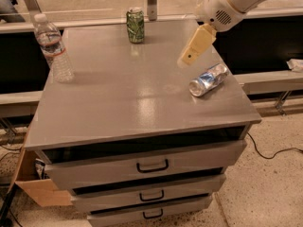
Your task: Move green can near redbull can
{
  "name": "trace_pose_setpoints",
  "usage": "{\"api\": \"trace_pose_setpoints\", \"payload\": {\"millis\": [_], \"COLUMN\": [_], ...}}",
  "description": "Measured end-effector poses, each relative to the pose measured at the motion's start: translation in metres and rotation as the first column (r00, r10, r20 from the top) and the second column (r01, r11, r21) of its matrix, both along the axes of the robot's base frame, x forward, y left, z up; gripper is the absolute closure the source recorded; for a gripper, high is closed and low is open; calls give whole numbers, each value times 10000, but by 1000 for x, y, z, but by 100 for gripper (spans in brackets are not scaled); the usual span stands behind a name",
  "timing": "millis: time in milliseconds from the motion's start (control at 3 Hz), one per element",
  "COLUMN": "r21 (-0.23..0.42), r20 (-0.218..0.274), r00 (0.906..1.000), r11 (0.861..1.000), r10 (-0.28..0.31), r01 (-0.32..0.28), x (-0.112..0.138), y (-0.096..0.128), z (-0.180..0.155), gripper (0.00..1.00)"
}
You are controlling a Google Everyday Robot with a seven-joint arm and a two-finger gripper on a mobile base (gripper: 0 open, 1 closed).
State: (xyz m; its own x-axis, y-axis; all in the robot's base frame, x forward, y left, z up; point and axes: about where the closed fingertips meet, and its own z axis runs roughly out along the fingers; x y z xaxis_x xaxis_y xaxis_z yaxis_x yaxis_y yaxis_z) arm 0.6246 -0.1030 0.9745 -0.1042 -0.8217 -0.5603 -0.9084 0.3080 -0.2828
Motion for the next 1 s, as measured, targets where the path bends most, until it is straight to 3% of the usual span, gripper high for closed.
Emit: {"api": "trace_pose_setpoints", "payload": {"millis": [333, 667, 1000], "r21": [704, 1601, 2234], "r20": [137, 413, 824], "r00": [9999, 9980, 9893], "r11": [9975, 9862, 9696], "r10": [-81, -488, -1208], "r01": [72, 416, 998], "x": [18, 61, 108], "y": [20, 52, 72], "z": [-5, -18, -28], "gripper": [0, 0, 0]}}
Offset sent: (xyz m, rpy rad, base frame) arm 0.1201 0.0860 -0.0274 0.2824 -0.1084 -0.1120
